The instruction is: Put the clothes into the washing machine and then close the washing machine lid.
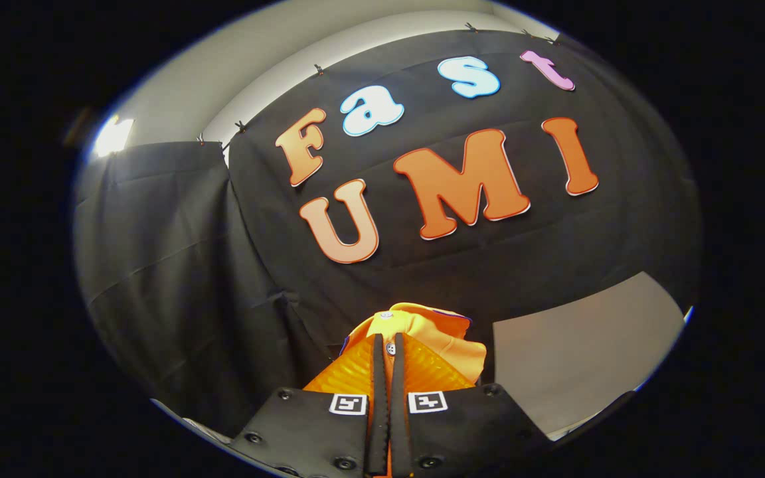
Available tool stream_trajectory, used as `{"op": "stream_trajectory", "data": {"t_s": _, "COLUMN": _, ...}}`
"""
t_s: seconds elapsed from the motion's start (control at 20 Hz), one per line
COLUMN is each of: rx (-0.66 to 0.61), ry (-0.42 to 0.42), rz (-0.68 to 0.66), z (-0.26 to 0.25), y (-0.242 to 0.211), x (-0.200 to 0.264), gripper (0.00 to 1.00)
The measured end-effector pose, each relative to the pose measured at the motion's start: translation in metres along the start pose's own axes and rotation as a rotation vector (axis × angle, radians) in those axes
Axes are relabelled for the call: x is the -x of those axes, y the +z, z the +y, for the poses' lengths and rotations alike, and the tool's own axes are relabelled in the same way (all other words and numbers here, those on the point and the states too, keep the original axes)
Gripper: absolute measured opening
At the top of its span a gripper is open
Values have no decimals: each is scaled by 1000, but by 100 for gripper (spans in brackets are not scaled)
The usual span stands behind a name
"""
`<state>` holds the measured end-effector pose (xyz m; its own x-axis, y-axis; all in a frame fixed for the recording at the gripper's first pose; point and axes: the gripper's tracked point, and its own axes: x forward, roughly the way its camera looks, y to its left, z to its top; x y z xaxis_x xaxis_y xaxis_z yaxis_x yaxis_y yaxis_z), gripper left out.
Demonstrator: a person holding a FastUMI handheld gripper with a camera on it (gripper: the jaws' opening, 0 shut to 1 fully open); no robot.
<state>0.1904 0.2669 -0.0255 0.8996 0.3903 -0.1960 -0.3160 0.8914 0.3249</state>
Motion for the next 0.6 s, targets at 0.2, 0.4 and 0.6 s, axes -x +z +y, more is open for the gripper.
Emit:
{"op": "stream_trajectory", "data": {"t_s": 0.2, "rx": -14, "ry": 6, "rz": 71, "z": 28, "y": -51, "x": -57, "gripper": 9}}
{"op": "stream_trajectory", "data": {"t_s": 0.4, "rx": -8, "ry": -25, "rz": 170, "z": 34, "y": -121, "x": -119, "gripper": 9}}
{"op": "stream_trajectory", "data": {"t_s": 0.6, "rx": -17, "ry": -87, "rz": 279, "z": 15, "y": -204, "x": -170, "gripper": 9}}
